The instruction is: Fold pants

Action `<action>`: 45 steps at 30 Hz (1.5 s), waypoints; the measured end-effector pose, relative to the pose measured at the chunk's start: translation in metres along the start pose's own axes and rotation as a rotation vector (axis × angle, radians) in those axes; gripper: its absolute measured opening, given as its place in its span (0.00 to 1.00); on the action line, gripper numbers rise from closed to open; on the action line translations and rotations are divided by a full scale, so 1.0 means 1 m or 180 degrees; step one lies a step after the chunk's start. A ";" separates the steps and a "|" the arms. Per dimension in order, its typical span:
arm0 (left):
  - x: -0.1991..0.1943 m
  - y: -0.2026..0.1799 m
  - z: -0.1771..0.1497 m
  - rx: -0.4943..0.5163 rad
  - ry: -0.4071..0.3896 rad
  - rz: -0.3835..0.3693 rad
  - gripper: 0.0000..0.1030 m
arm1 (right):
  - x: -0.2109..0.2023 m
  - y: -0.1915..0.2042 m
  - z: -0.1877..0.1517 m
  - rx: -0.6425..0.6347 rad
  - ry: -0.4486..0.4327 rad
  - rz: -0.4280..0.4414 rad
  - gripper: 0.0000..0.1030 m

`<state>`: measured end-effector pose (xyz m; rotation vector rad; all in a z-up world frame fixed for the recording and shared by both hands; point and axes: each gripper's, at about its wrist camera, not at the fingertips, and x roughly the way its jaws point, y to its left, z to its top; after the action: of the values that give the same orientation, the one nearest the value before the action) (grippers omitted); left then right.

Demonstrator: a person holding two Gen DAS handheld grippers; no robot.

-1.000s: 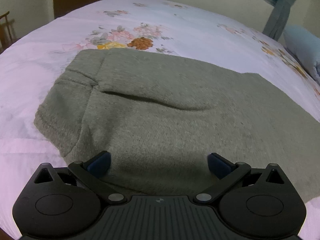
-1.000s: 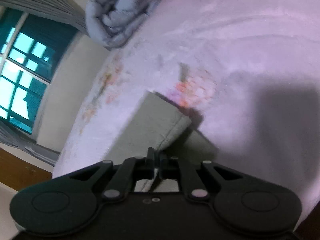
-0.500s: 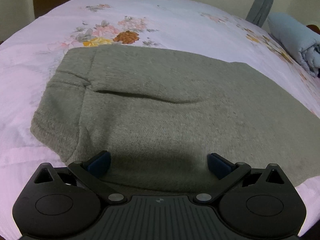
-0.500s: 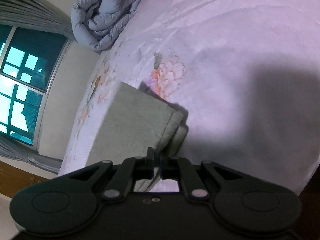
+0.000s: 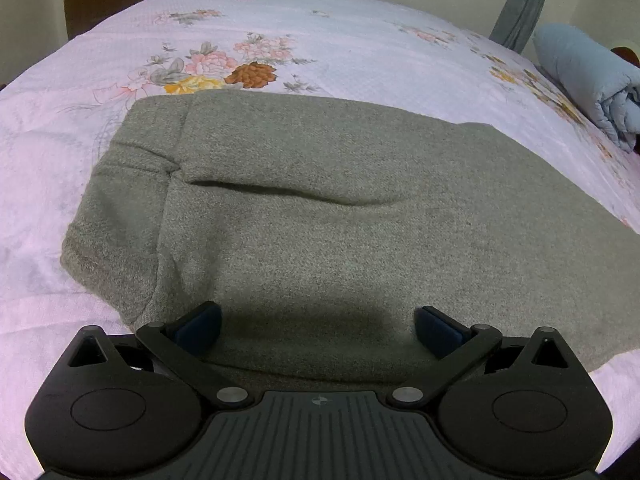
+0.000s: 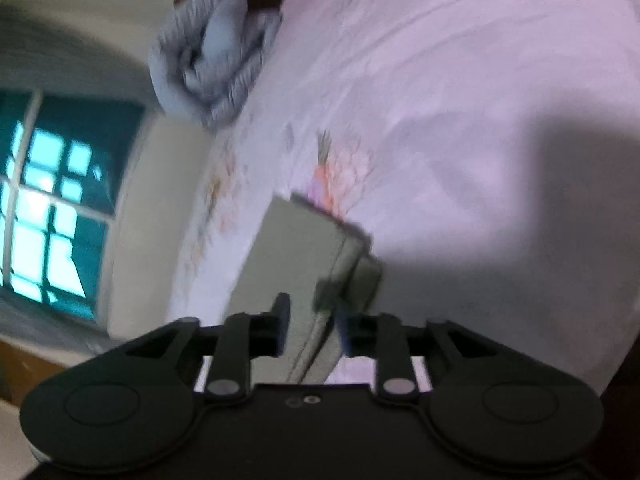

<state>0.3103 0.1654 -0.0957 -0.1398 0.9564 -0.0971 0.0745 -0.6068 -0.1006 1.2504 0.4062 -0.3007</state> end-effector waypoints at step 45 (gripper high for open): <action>-0.007 -0.018 -0.023 -0.0094 -0.0511 0.0982 0.97 | 0.042 0.062 -0.097 -0.0103 0.0902 0.0467 0.00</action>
<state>0.2876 0.1473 -0.1003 -0.0254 0.8093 0.2100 0.1255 -0.4954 -0.0919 1.2873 0.5563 0.0094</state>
